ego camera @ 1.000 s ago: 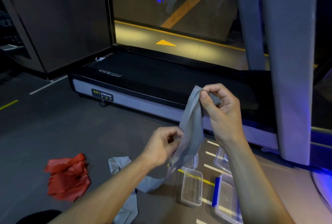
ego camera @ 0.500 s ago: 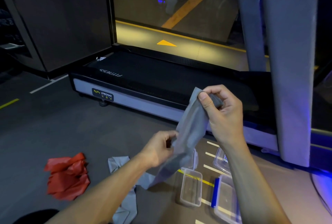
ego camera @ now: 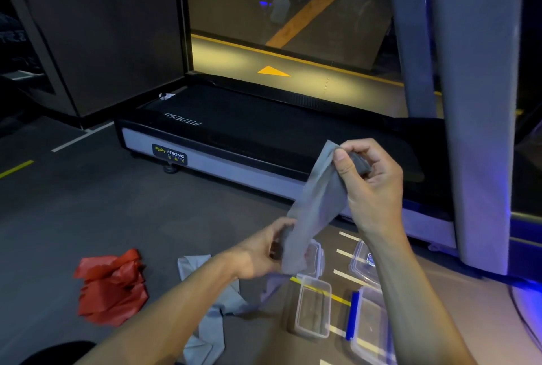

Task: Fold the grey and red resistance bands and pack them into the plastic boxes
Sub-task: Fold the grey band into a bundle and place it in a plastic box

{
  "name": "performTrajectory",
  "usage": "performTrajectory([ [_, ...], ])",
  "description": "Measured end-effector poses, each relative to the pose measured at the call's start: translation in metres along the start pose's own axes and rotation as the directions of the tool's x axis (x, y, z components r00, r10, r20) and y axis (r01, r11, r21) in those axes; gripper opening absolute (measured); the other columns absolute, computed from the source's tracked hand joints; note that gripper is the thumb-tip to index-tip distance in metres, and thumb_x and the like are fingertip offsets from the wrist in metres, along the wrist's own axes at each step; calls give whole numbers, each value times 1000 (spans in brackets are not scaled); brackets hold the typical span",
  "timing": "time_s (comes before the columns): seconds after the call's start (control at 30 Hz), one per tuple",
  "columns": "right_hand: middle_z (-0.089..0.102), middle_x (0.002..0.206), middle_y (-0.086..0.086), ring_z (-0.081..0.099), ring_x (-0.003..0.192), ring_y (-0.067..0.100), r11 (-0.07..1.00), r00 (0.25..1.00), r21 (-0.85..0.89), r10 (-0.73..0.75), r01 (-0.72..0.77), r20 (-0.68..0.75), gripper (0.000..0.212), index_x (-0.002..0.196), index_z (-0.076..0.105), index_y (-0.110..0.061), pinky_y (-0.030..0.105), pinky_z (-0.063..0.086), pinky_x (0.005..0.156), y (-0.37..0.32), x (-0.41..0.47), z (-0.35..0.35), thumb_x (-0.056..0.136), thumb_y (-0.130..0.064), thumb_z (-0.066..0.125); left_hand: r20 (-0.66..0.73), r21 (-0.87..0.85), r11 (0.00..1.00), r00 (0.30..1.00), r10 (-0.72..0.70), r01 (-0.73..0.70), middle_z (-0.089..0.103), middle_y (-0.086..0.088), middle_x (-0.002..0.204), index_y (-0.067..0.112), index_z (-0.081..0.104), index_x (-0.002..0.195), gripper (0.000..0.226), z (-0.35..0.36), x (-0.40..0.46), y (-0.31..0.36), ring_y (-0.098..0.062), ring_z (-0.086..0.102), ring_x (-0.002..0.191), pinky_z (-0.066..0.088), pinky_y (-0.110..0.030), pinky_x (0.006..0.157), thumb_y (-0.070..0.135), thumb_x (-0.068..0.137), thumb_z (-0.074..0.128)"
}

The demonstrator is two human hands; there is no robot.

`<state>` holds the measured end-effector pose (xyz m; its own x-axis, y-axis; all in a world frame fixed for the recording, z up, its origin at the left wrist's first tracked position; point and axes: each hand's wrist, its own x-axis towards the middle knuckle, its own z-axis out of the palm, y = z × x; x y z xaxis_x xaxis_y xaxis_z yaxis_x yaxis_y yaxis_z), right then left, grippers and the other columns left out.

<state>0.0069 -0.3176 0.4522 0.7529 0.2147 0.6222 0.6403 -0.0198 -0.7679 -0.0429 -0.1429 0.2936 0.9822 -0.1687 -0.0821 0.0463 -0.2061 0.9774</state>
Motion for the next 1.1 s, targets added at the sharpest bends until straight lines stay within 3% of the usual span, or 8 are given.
performTrajectory([
  [0.1, 65, 85, -15, 59, 80, -1, 1000, 999, 4, 17, -17, -32, 4, 93, 67, -10, 18, 46, 73, 2, 2, -2, 97, -11, 69, -63, 2, 999, 997, 53, -53, 66, -3, 98, 40, 72, 94, 43, -4, -3, -7, -19, 61, 91, 52, -45, 89, -1, 83, 69],
  [0.23, 65, 86, -17, 58, 83, 2, 1000, 998, 4, 27, -27, -58, 10, 91, 66, -22, 20, 45, 74, 4, 5, -6, 96, -15, 70, -89, -45, 997, 994, 66, -70, 70, 7, 86, 39, 77, 81, 46, -3, -7, 0, -14, 59, 85, 47, -31, 81, -4, 88, 61],
  [0.4, 65, 87, -14, 59, 84, 4, 999, 995, -26, 29, -31, -91, 5, 92, 67, -17, 24, 47, 76, 8, 7, -13, 96, -15, 70, -81, -42, 997, 995, 54, -58, 67, 8, 80, 33, 77, 80, 30, -8, -15, 13, -11, 54, 79, 43, -20, 74, 10, 83, 57],
  [0.5, 65, 87, -15, 58, 84, 3, 999, 992, -26, 44, -47, -118, 6, 91, 67, -18, 20, 46, 74, 10, 8, -17, 97, -16, 70, -105, 19, 995, 990, 97, -95, 60, 5, 74, 16, 70, 79, 18, -11, -20, 12, -9, 53, 72, 42, -28, 72, 27, 94, 67],
  [0.63, 66, 87, -13, 59, 85, 6, 997, 987, -15, 77, -80, -144, 8, 90, 67, -21, 24, 47, 75, 16, 8, -21, 97, -18, 70, -174, 153, 977, 969, 173, -147, 62, 7, 69, 25, 67, 80, 20, -16, -26, 10, -8, 55, 67, 45, -31, 68, 42, 91, 67],
  [0.73, 66, 88, -10, 60, 85, 7, 995, 985, -22, 92, -96, -147, 8, 90, 67, -23, 25, 47, 74, 18, 6, -22, 97, -19, 70, -175, 125, 985, 974, 142, -122, 70, 4, 77, 27, 58, 88, 16, -18, -31, 9, -7, 62, 75, 48, -29, 75, 23, 93, 73],
  [0.93, 66, 87, -10, 59, 82, 6, 995, 997, -68, 80, -79, 10, 7, 90, 68, -19, 24, 46, 72, 5, 5, -22, 96, -17, 70, -82, 199, 980, 996, 23, -7, 77, 8, 107, 42, 52, 114, 39, -30, -32, 17, -10, 71, 106, 50, -42, 107, 28, 88, 77],
  [1.1, 67, 87, -7, 63, 83, 10, 991, 972, -132, 51, -21, 229, 5, 91, 69, -16, 19, 47, 70, -10, 0, -20, 96, -19, 70, -317, 140, 935, 880, 354, -326, 76, 3, 111, 25, 68, 118, 31, -33, -32, 97, -12, 71, 104, 54, -26, 93, 19, 88, 76],
])
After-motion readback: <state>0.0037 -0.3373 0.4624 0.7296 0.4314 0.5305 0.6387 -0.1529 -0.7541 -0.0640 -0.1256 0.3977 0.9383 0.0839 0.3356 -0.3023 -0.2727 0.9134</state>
